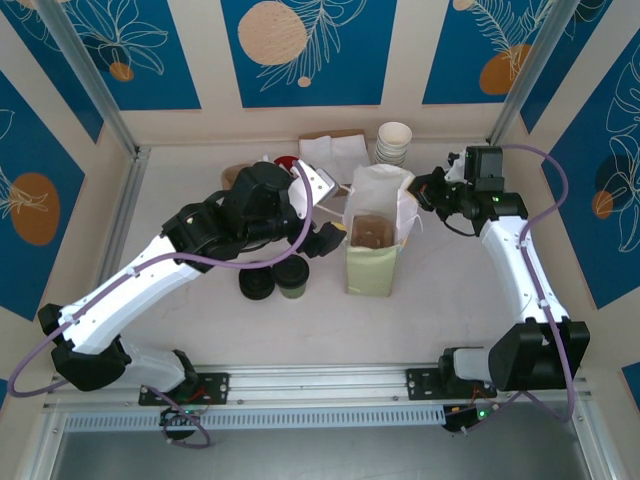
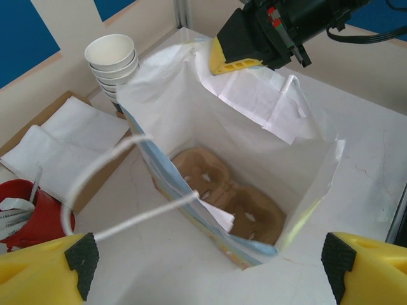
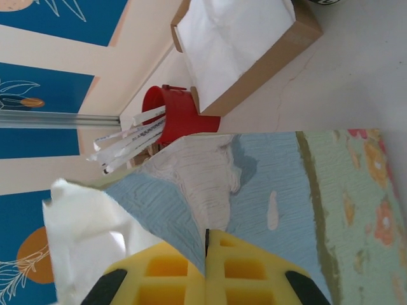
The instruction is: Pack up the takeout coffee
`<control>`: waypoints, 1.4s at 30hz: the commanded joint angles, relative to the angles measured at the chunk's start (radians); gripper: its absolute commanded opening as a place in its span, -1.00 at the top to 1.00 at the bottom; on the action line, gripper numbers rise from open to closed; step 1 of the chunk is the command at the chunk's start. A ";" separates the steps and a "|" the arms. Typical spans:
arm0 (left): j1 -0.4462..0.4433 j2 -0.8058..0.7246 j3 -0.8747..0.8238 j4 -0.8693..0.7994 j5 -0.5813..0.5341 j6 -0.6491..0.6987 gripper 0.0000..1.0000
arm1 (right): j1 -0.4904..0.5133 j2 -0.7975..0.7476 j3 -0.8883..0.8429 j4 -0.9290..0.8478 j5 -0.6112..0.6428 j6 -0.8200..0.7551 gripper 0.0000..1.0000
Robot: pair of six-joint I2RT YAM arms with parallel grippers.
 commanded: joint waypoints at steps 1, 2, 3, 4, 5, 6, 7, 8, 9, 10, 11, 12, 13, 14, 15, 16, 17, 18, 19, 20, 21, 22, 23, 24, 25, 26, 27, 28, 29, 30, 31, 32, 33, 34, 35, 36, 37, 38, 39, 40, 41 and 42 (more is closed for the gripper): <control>0.005 -0.019 -0.005 -0.002 -0.015 -0.022 -0.85 | -0.011 0.021 -0.020 -0.006 0.008 -0.031 1.00; 0.005 -0.019 -0.008 -0.002 -0.014 -0.023 -0.85 | -0.015 0.025 -0.021 -0.010 0.007 -0.037 1.00; 0.005 -0.019 -0.009 -0.003 -0.013 -0.024 -0.85 | -0.021 0.029 -0.021 -0.015 0.005 -0.046 1.00; 0.005 -0.021 -0.010 -0.003 -0.012 -0.026 -0.85 | -0.024 0.029 -0.018 -0.023 0.008 -0.055 1.00; 0.005 -0.020 -0.011 -0.003 -0.013 -0.027 -0.85 | -0.028 0.030 -0.014 -0.029 0.010 -0.060 1.00; 0.005 -0.017 -0.010 -0.008 -0.013 -0.031 -0.85 | -0.034 0.027 -0.012 -0.028 0.002 -0.061 1.00; 0.005 -0.011 0.000 -0.017 -0.005 -0.033 -0.85 | -0.040 0.025 -0.011 -0.032 0.000 -0.064 1.00; 0.005 -0.006 0.007 -0.025 0.006 -0.033 -0.84 | -0.046 0.024 -0.008 -0.037 0.005 -0.069 1.00; 0.005 -0.002 0.014 -0.032 0.013 -0.036 -0.84 | -0.054 0.025 -0.007 -0.044 0.005 -0.073 1.00; 0.005 -0.001 0.014 -0.034 0.014 -0.038 -0.84 | -0.061 0.027 -0.003 -0.051 0.003 -0.080 1.00; 0.005 -0.002 0.012 -0.033 0.013 -0.040 -0.84 | -0.068 0.030 0.000 -0.058 0.000 -0.085 1.00; 0.005 -0.004 0.010 -0.031 0.009 -0.039 -0.85 | -0.074 0.030 0.003 -0.065 0.000 -0.092 0.92; 0.005 -0.006 0.006 -0.031 0.002 -0.042 -0.86 | -0.079 0.031 0.008 -0.072 0.000 -0.099 0.82; 0.005 -0.005 0.006 -0.032 -0.013 -0.050 -0.88 | -0.084 0.031 0.011 -0.078 0.000 -0.108 0.72; 0.005 -0.003 0.008 -0.040 -0.029 -0.061 -0.92 | -0.091 0.030 0.020 -0.087 -0.002 -0.118 0.59; 0.005 0.000 0.014 -0.051 -0.037 -0.065 -0.93 | -0.102 0.032 0.030 -0.106 -0.004 -0.131 0.45; 0.005 -0.001 0.016 -0.059 -0.042 -0.069 -0.95 | -0.114 0.031 0.045 -0.122 -0.006 -0.142 0.35; 0.005 -0.005 0.013 -0.063 -0.052 -0.074 -0.96 | -0.126 0.030 0.060 -0.138 -0.011 -0.155 0.25; 0.005 -0.014 0.004 -0.060 -0.063 -0.079 -0.99 | -0.140 0.027 0.075 -0.159 -0.016 -0.169 0.18; 0.006 -0.025 -0.010 -0.055 -0.069 -0.081 -1.00 | -0.153 0.022 0.091 -0.174 -0.020 -0.180 0.12; 0.006 -0.038 -0.028 -0.047 -0.070 -0.080 -1.00 | -0.164 0.015 0.106 -0.191 -0.025 -0.192 0.06; 0.007 -0.052 -0.046 -0.038 -0.066 -0.078 -1.00 | -0.175 0.007 0.119 -0.207 -0.026 -0.204 0.02; 0.008 -0.064 -0.058 -0.036 -0.067 -0.078 -1.00 | -0.184 -0.001 0.128 -0.217 -0.028 -0.210 -0.02; 0.008 -0.076 -0.069 -0.036 -0.069 -0.083 -0.99 | -0.200 -0.012 0.139 -0.229 -0.041 -0.220 -0.04; 0.009 -0.087 -0.078 -0.036 -0.070 -0.090 -1.00 | -0.215 -0.025 0.148 -0.240 -0.047 -0.223 -0.06; 0.010 -0.096 -0.086 -0.036 -0.068 -0.096 -1.00 | -0.230 -0.037 0.155 -0.247 -0.056 -0.224 -0.08; 0.011 -0.103 -0.092 -0.037 -0.070 -0.107 -1.00 | -0.246 -0.053 0.160 -0.251 -0.071 -0.228 -0.09; 0.012 -0.108 -0.098 -0.038 -0.073 -0.118 -1.00 | -0.256 -0.071 0.167 -0.257 -0.082 -0.234 -0.09; 0.012 -0.114 -0.102 -0.043 -0.075 -0.129 -1.00 | -0.260 -0.086 0.173 -0.266 -0.087 -0.244 -0.10; 0.014 -0.116 -0.105 -0.046 -0.073 -0.134 -1.00 | -0.264 -0.102 0.186 -0.284 -0.089 -0.253 -0.10; 0.013 -0.121 -0.112 -0.050 -0.074 -0.140 -1.00 | -0.266 -0.117 0.202 -0.307 -0.091 -0.263 -0.10; 0.014 -0.129 -0.121 -0.048 -0.086 -0.154 -1.00 | -0.268 -0.127 0.216 -0.327 -0.096 -0.273 -0.09; 0.013 -0.142 -0.141 -0.036 -0.100 -0.168 -1.00 | -0.269 -0.140 0.236 -0.352 -0.099 -0.281 -0.08; 0.013 -0.160 -0.167 -0.018 -0.114 -0.189 -1.00 | -0.268 -0.152 0.250 -0.377 -0.107 -0.290 -0.09; 0.013 -0.175 -0.191 0.000 -0.124 -0.204 -1.00 | -0.269 -0.162 0.262 -0.395 -0.119 -0.300 -0.08; 0.014 -0.193 -0.218 0.021 -0.136 -0.219 -1.00 | -0.266 -0.170 0.275 -0.420 -0.134 -0.313 -0.08; 0.014 -0.208 -0.241 0.035 -0.147 -0.233 -1.00 | -0.266 -0.176 0.293 -0.456 -0.137 -0.325 -0.06; 0.014 -0.219 -0.257 0.040 -0.157 -0.249 -1.00 | -0.264 -0.183 0.302 -0.482 -0.134 -0.334 -0.05; 0.014 -0.230 -0.279 0.042 -0.170 -0.258 -1.00 | -0.260 -0.196 0.301 -0.504 -0.134 -0.342 -0.05; 0.013 -0.240 -0.301 0.046 -0.183 -0.267 -1.00 | -0.257 -0.210 0.291 -0.523 -0.144 -0.350 -0.06; 0.014 -0.249 -0.318 0.047 -0.193 -0.273 -1.00 | -0.254 -0.219 0.289 -0.544 -0.154 -0.360 -0.05; 0.013 -0.258 -0.340 0.051 -0.199 -0.274 -1.00 | -0.250 -0.229 0.289 -0.572 -0.158 -0.365 -0.04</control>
